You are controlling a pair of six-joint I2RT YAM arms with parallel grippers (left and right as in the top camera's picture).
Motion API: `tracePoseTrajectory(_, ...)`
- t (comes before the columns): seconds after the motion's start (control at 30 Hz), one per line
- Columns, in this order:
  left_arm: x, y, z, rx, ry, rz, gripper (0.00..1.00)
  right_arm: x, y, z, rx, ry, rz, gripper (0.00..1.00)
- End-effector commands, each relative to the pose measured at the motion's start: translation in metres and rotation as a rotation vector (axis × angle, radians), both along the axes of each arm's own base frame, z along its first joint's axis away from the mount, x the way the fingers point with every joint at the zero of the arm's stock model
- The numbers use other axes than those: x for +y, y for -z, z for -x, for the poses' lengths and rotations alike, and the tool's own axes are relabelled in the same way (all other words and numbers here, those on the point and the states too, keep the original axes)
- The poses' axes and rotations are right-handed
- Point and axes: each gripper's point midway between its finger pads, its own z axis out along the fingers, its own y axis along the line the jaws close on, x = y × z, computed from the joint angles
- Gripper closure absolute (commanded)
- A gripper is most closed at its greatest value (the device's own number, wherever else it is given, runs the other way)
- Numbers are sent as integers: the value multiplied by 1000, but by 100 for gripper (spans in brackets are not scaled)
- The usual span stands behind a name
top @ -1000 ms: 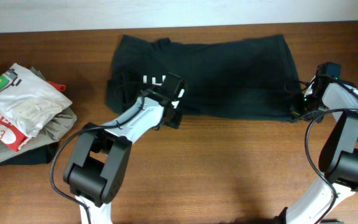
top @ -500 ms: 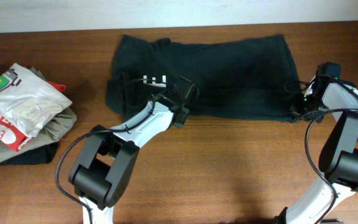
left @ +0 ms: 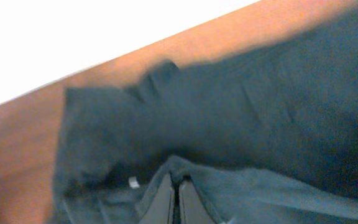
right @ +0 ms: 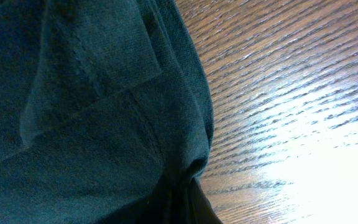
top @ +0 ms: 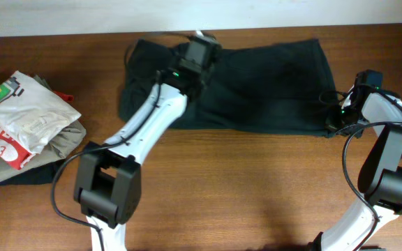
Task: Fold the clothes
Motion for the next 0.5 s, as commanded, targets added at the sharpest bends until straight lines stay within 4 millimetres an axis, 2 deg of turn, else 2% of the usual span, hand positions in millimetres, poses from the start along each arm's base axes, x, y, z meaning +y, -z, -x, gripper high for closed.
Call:
tracePoseTrajectory(0.0, 17, 5, -8, 62, 18, 104, 44, 5, 23, 25, 101, -2, -12, 96)
tracePoseTrajectory(0.03, 31, 16, 0, 123, -7, 81, 27, 5, 23, 25, 101, -2, -12, 96)
tracePoseTrajectory(0.1, 62, 41, 28, 292, -52, 11, 2, 5, 23, 25, 101, -2, -12, 96)
tracePoseTrajectory(0.13, 80, 51, 43, 372, -89, -12, 1, 5, 23, 25, 101, -2, -12, 96)
tracePoseTrajectory(0.17, 106, 58, 56, 443, -202, -3, 1, 5, 23, 25, 101, -2, -12, 96)
tracePoseTrajectory(0.23, 147, 65, 70, 523, -384, 62, 1, 5, 23, 25, 101, -2, -12, 96)
tracePoseTrajectory(0.3, 168, 76, 77, 610, -431, 216, 2, 5, 23, 25, 101, -2, -12, 96)
tracePoseTrajectory(0.37, 190, 94, 89, 660, -512, 259, 4, 5, 23, 25, 101, -2, -12, 96)
tracePoseTrajectory(0.4, 195, 110, 95, 684, -522, 292, 4, 5, 23, 25, 101, -2, -12, 96)
tracePoseTrajectory(0.43, 182, 132, 99, 702, -455, 354, 5, 5, 23, 25, 101, -2, -12, 96)
tracePoseTrajectory(0.47, 169, 144, 99, 701, -404, 415, 7, 5, 23, 25, 101, -2, -12, 96)
